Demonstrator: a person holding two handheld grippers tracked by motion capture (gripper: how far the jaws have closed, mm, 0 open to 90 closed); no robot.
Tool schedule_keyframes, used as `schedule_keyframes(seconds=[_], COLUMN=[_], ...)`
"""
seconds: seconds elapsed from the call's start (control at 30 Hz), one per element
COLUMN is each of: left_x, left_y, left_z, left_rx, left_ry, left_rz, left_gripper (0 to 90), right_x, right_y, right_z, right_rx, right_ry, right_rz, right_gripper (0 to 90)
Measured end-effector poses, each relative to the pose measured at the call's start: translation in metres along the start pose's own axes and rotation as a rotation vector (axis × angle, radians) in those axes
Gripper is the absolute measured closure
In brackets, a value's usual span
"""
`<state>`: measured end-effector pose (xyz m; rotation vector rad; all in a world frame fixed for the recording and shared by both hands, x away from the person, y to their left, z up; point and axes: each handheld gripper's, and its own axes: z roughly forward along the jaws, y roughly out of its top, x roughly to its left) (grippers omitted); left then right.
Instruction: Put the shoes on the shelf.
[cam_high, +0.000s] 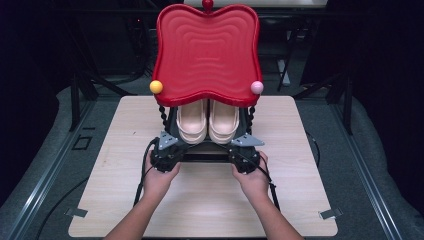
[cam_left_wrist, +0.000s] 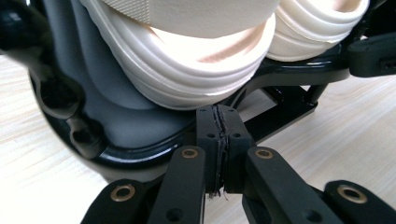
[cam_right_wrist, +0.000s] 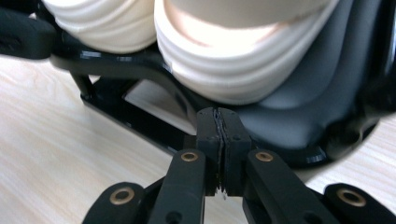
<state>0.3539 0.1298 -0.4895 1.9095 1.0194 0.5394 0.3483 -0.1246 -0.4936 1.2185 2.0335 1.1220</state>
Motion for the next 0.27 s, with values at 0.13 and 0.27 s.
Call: schedule_keyframes(seconds=[0.13,0.27], left_x=[-0.001,-0.001], left_y=[-0.013,-0.024], left_z=[-0.019,-0.031], left_rx=[-0.032,-0.045], left_ry=[-0.018,-0.016], left_rz=[0.012,0.033], left_gripper=[79.8,69.1], right_x=[-0.001,-0.002], right_y=[-0.014,-0.024], right_z=[-0.018,-0.030], right_rx=[0.025,0.000], right_ry=[-0.012,-0.032], right_rz=[-0.044,-0.076], right_gripper=[83.0,72.7])
